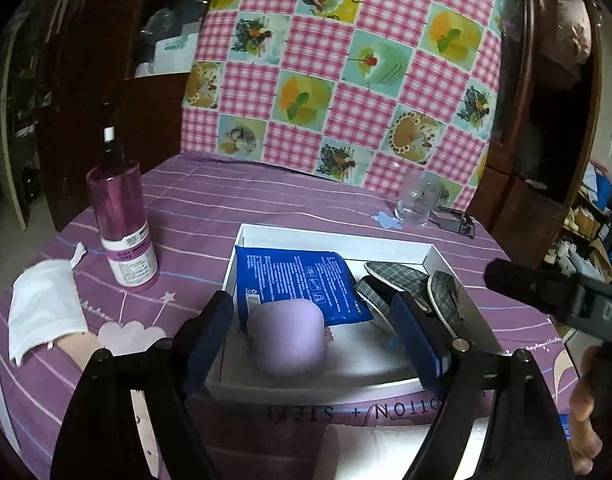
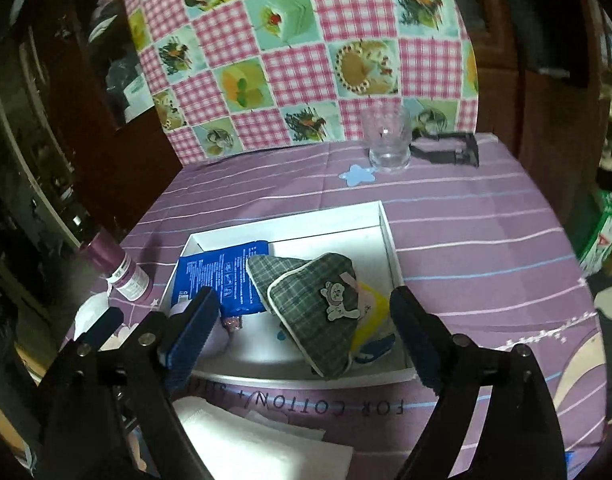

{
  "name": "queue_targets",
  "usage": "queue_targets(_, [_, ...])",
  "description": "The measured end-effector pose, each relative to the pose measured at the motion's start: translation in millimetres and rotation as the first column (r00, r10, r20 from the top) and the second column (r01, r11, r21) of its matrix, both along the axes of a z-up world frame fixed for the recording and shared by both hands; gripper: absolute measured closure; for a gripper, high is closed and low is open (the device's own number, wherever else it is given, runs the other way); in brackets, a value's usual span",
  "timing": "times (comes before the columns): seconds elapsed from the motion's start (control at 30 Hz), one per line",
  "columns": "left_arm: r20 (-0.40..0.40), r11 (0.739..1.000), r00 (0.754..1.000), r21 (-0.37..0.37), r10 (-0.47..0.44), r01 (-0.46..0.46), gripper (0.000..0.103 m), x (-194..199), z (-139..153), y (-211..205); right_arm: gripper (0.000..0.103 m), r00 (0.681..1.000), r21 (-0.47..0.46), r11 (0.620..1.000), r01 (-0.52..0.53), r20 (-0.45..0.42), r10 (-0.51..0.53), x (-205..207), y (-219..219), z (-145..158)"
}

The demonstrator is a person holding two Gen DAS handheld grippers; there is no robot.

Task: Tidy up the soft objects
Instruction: 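Open both tools to release puff and slippers, then withdraw from box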

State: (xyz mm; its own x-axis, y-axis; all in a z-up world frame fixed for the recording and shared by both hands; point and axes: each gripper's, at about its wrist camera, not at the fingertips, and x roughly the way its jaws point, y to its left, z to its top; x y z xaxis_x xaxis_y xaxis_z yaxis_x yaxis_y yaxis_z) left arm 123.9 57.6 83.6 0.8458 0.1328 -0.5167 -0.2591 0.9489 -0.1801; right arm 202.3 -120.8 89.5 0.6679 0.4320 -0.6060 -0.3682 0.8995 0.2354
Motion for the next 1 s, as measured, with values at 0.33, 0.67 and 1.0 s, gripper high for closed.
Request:
queue_targets(0.33, [-0.013, 0.983, 0.991, -0.126, -0.136, 0.133, 0.013, -7, 3, -13, 0.015, 0.999, -0.045, 0.999, 0.011, -0.035, -0.012, -20, -34, -19])
queue_targets(0.67, [-0.047, 0.983, 0.987, -0.110, -0.156, 0.150, 0.013, -7, -1, -28, 0.015, 0.998, -0.150, 0.988, 0.021, -0.056, -0.029, -43, -61, -53])
queue_targets(1.0, [-0.127, 0.956, 0.948, -0.021, -0.292, 0.292, 0.013, -5, -6, -67, 0.015, 0.993, -0.210, 0.978, -0.015, -0.119, -0.011, -42, -61, -78])
